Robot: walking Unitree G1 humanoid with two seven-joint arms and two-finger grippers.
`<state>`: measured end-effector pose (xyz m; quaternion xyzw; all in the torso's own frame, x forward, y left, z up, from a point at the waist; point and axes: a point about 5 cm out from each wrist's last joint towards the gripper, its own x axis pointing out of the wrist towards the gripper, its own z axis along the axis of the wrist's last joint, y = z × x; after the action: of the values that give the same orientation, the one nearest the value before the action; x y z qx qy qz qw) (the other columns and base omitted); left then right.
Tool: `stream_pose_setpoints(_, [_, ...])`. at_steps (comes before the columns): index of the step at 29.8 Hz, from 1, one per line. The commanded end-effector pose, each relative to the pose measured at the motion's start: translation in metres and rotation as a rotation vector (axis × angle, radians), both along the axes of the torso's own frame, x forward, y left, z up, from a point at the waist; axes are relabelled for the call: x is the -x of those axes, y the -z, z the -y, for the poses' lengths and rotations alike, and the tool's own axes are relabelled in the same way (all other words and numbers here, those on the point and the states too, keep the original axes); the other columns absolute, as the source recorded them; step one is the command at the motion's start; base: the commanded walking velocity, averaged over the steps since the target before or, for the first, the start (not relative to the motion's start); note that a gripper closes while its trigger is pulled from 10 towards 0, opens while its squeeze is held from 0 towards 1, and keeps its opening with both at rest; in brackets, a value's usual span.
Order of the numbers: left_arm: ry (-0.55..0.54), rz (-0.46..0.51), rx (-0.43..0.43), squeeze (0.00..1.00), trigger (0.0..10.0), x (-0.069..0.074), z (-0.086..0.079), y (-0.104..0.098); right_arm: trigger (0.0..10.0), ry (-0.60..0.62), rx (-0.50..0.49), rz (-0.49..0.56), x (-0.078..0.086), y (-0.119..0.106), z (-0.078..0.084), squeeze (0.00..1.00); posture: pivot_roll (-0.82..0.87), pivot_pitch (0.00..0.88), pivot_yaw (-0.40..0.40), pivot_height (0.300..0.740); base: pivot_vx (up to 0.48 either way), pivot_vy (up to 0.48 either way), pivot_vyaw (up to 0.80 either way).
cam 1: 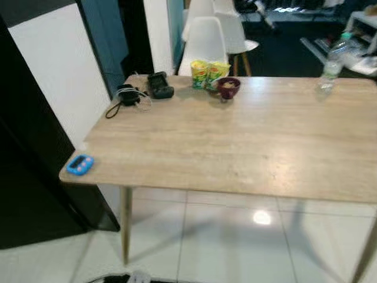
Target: Restocking fridge
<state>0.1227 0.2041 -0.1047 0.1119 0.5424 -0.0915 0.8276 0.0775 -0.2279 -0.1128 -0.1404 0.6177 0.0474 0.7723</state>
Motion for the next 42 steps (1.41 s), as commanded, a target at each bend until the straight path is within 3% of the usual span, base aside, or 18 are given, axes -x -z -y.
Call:
stream_pose_setpoints(1, [-0.003, -0.028, 0.003, 0.00, 10.0, 0.008, 0.002, 0.003, 10.0, -0.009, -0.001, 0.013, -0.005, -0.001, -0.001, 0.00, 0.03, 0.000, -0.010, 0.740, 0.311, 0.000, 0.00])
stream_pose_setpoints(19, [-0.023, -0.019, 0.007, 0.00, 10.0, 0.006, -0.001, 0.002, 10.0, -0.009, 0.007, 0.015, -0.007, -0.002, 0.002, 0.00, 0.02, 0.000, -0.011, 0.740, 0.059, 0.000, 0.00])
stream_pose_setpoints(28, [-0.010, -0.023, 0.013, 0.00, 10.0, 0.005, 0.002, 0.002, 10.0, -0.007, 0.006, 0.015, -0.007, -0.002, 0.003, 0.00, 0.02, 0.000, -0.007, 0.740, 0.000, -0.460, 0.00])
stream_pose_setpoints(42, [-0.010, 0.009, 0.031, 0.00, 10.0, -0.006, 0.007, -0.001, 10.0, -0.001, -0.001, 0.020, -0.008, -0.002, 0.000, 0.00, 0.02, 0.000, 0.004, 0.740, 0.000, 0.000, 0.00])
